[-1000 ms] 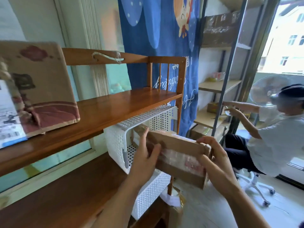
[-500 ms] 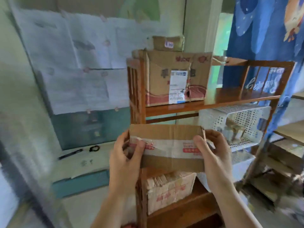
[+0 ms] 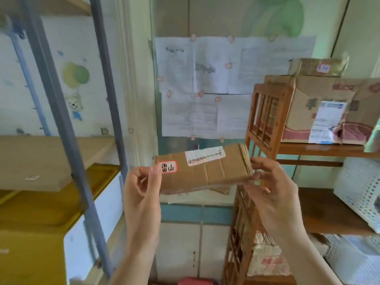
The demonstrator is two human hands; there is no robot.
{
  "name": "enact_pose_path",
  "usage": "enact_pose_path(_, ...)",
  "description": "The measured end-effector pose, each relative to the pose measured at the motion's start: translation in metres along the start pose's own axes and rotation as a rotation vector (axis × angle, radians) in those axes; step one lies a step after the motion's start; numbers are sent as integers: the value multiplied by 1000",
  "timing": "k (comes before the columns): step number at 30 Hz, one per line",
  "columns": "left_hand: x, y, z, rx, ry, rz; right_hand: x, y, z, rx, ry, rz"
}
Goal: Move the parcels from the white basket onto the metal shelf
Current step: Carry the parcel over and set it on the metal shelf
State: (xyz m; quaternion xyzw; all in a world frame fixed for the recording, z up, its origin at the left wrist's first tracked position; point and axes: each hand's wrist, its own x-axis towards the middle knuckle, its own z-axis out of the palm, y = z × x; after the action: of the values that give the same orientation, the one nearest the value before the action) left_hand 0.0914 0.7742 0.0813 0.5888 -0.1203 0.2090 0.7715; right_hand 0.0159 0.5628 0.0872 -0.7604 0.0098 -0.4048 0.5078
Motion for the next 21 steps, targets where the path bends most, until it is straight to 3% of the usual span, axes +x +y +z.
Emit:
enact_pose_path(4,-4,5,0,71,-10,102,-15,-7,0,246,-15,33)
enact_pose_path(11,-24,15,18,108,-61,162,-18,-15,-20,284,101,57)
enact_pose_path(21,-33,27,-51,80,-23,168,-29,-20,27,389,-133,40)
